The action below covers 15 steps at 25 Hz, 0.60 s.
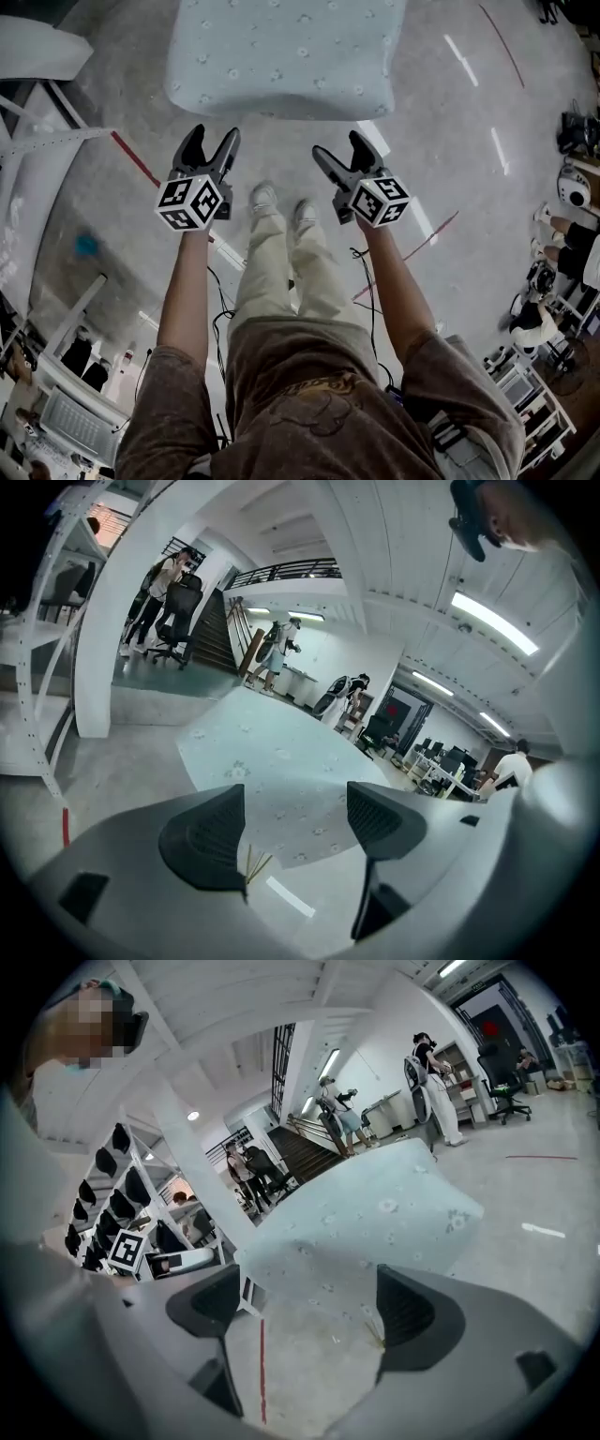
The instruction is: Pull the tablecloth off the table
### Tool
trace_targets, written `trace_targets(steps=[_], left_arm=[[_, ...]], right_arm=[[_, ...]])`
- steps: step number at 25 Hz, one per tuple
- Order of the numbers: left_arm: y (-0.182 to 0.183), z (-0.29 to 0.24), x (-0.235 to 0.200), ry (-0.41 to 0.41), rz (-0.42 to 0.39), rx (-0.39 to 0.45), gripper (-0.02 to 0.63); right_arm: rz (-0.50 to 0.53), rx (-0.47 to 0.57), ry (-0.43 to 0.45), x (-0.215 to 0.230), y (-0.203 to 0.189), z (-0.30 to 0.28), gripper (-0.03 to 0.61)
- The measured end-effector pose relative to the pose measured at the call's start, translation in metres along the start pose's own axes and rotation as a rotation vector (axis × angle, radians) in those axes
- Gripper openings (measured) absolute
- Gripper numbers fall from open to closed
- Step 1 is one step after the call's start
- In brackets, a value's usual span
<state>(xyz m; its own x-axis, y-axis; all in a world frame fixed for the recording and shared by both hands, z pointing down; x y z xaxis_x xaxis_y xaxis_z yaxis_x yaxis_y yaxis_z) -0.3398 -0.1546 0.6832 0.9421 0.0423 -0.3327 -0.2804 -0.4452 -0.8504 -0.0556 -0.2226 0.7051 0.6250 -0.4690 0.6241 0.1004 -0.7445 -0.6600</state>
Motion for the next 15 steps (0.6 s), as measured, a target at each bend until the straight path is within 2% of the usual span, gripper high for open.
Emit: trace_targets(steps=[8,15], left_arm=[[-0.048,-0.034,-0.042,-0.005,0.015,-0.071,0.330],[-0.075,-0.064,-0.061,-0.051,0.008,-0.080,0.330]], right_arm=[[-0.044,-0.025,-0.030,0.038,-0.034,-0.043,0.454],[-0.112,-0.013,-0.051,0.068,-0.048,-0.077,0.454]])
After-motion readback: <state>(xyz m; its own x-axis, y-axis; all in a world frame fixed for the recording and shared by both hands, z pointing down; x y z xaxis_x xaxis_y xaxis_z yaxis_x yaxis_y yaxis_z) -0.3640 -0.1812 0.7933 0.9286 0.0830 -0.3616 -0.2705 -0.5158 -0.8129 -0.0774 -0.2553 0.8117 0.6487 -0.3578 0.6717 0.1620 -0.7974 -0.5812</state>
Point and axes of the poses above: the fingertips, and each gripper's own axes: z backward along the fingers, x to its right, y out of its top, the point moved 6 cm from there along z, backward along the fingers, and after that the axes turned 8 degrees about -z, right-handed, at the moved point
